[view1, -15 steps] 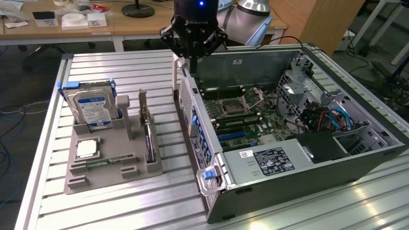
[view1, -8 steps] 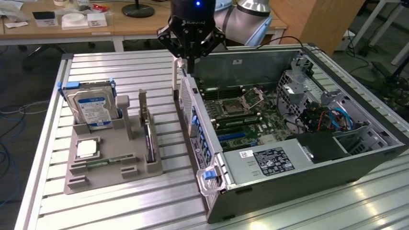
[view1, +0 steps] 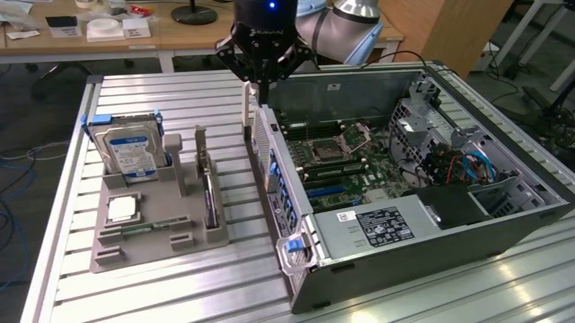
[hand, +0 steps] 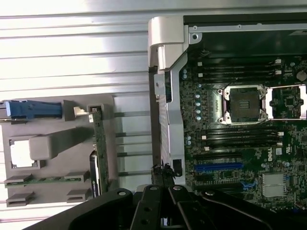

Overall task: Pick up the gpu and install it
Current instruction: 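Reach for the gpu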

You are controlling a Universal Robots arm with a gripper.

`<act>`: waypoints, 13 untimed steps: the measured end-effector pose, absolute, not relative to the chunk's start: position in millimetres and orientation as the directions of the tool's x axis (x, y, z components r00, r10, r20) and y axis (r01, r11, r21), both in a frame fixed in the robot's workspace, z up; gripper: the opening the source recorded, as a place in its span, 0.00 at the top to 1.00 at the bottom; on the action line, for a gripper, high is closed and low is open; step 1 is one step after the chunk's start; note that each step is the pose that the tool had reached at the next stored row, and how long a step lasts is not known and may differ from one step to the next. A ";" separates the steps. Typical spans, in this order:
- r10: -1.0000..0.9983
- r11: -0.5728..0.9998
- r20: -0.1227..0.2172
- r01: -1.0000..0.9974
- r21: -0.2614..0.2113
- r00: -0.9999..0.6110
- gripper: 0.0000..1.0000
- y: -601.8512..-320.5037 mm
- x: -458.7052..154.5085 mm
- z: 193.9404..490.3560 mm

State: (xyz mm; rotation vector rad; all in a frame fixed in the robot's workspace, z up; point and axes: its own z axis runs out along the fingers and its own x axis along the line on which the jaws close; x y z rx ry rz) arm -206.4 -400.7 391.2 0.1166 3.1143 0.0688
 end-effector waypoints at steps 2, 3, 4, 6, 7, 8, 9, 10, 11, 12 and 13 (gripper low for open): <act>0.075 0.996 -0.023 0.074 0.045 -0.997 0.89 -400.8 -208.4 391.2; 0.075 0.996 -0.023 0.074 0.045 -0.997 0.89 -400.8 -209.3 391.2; 0.075 0.996 -0.023 0.074 0.045 -0.997 0.89 -400.9 -210.3 391.2; 0.075 0.996 -0.023 0.074 0.045 -0.997 0.89 -400.9 -212.2 391.1; 0.075 0.996 -0.023 0.074 0.045 -0.997 0.89 -401.0 -213.2 391.1; 0.075 0.996 -0.023 0.074 0.045 -0.997 0.89 -401.0 -214.2 391.1; 0.075 0.996 -0.023 0.074 0.045 -0.997 0.89 -401.0 -215.1 391.1; 0.075 0.996 -0.023 0.074 0.045 -0.997 0.89 -401.0 -216.1 391.1; 0.075 0.996 -0.023 0.074 0.045 -0.997 0.89 -401.0 -217.0 391.1; 0.075 0.996 -0.023 0.074 0.045 -0.997 0.89 -401.1 -217.9 391.0; 0.075 0.996 -0.023 0.074 0.045 -0.997 0.89 -401.1 -218.8 391.0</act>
